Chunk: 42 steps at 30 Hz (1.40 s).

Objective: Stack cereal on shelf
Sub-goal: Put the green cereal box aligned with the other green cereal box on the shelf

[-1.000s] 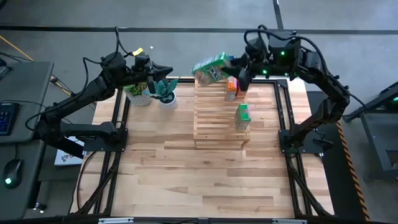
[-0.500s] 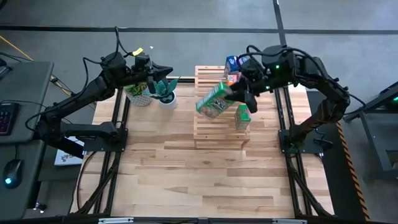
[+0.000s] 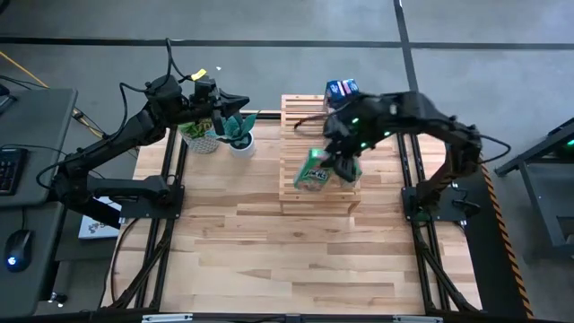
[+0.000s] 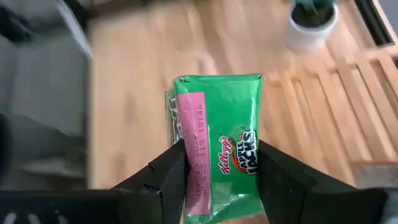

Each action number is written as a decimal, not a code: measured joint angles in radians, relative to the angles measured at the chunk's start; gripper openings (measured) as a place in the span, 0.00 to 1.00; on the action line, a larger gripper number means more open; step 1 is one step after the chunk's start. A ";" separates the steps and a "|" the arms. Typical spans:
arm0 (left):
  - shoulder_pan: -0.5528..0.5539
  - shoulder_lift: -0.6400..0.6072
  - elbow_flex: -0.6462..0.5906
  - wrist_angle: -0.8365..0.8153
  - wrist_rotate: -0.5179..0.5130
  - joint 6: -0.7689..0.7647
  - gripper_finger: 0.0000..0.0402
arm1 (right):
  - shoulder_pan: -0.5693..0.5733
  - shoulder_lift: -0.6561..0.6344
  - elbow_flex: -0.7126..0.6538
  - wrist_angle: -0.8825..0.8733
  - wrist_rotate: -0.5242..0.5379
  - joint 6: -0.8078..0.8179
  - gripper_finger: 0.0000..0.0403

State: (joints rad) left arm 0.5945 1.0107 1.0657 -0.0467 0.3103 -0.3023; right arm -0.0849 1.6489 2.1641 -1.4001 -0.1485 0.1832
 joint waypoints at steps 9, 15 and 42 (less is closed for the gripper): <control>0.000 0.000 0.000 0.000 0.000 0.000 0.00 | 0.002 0.107 0.000 -0.163 0.249 -0.133 0.40; 0.000 0.000 0.000 0.000 0.000 0.001 0.00 | 0.002 0.124 0.000 -0.171 0.297 -0.165 0.40; 0.000 0.000 0.000 0.000 0.000 0.017 0.00 | 0.002 0.139 0.000 -0.171 0.304 -0.152 0.42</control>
State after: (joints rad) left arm 0.5948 1.0106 1.0657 -0.0468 0.3105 -0.2855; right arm -0.0834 1.7878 2.1643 -1.5707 0.1555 0.0315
